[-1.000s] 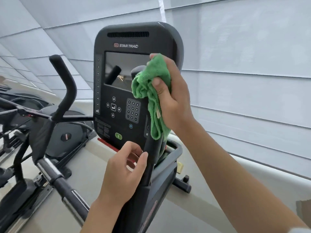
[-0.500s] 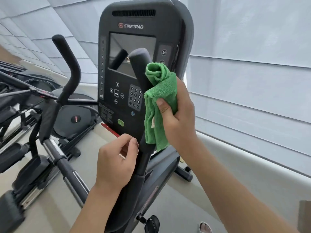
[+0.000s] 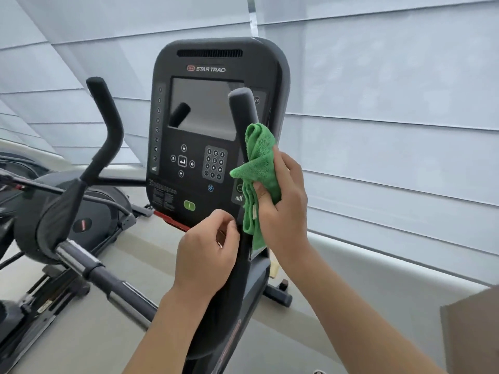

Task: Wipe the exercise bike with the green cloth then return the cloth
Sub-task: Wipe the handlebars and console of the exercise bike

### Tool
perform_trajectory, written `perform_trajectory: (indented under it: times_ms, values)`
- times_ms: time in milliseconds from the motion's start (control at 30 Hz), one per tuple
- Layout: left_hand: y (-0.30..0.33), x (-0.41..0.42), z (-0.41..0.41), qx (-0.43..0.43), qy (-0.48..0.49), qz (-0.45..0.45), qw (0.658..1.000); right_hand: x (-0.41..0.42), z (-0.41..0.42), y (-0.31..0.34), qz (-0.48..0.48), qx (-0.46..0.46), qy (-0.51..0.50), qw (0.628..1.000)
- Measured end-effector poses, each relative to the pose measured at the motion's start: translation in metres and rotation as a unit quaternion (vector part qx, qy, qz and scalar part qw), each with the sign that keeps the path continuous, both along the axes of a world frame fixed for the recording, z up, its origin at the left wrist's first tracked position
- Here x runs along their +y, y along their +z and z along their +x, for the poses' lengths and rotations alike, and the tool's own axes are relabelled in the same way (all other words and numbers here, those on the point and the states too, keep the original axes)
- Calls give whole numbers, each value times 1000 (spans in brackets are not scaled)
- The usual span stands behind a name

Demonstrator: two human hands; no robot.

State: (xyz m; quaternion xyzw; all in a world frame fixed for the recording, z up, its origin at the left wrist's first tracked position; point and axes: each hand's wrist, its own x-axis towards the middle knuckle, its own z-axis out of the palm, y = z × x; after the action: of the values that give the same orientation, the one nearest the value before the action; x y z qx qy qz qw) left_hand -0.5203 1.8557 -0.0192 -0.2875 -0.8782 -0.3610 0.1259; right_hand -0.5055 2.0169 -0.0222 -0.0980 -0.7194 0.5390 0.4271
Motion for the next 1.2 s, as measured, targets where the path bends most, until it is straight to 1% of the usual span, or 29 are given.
perform_trajectory:
  times_ms: [100,200,300,433,500,567,600,700,800,900,967,1033,1067,1100,1133,1200]
  values:
    - [-5,-22,10,1,-56,-29,998,-14,14,-3,-4,-27,-30,999]
    - [-14,-52,20,1,-92,-52,994,-35,32,-11,9,-49,-65,997]
    - [-22,-84,27,-20,-113,-60,992,-60,52,-19,22,-75,-79,994]
    - [-33,-129,28,-31,-133,-81,987,-88,78,-22,17,-90,-95,991]
    - [-43,-151,24,-2,-121,-95,988,-104,91,-23,45,-109,-96,988]
    - [-56,-169,18,41,-94,-96,990,-122,103,-25,108,-135,-90,981]
    - [-63,-176,15,55,-85,-89,991,-133,110,-27,158,-150,-94,972]
    - [-77,-187,8,92,-81,-51,991,-162,124,-26,311,-186,-97,927]
    - [-80,-185,5,116,-73,-20,990,-181,133,-21,414,-221,-52,881]
    - [-83,-186,4,118,-81,-4,990,-182,136,-10,469,-220,-5,855]
    - [-84,-188,3,118,-83,-1,989,-177,135,-2,498,-172,21,850]
    - [-86,-187,4,119,-80,-6,990,-164,126,9,502,-132,2,855]
    - [-86,-186,3,119,-79,-8,990,-155,118,16,500,-133,-26,855]
    - [-87,-186,3,119,-78,-7,990,-147,108,24,504,-156,-52,848]
    - [-87,-186,3,120,-76,-4,990,-140,97,30,518,-203,-67,828]
    - [-88,-186,1,124,-76,2,989,-132,72,33,541,-334,-64,769]
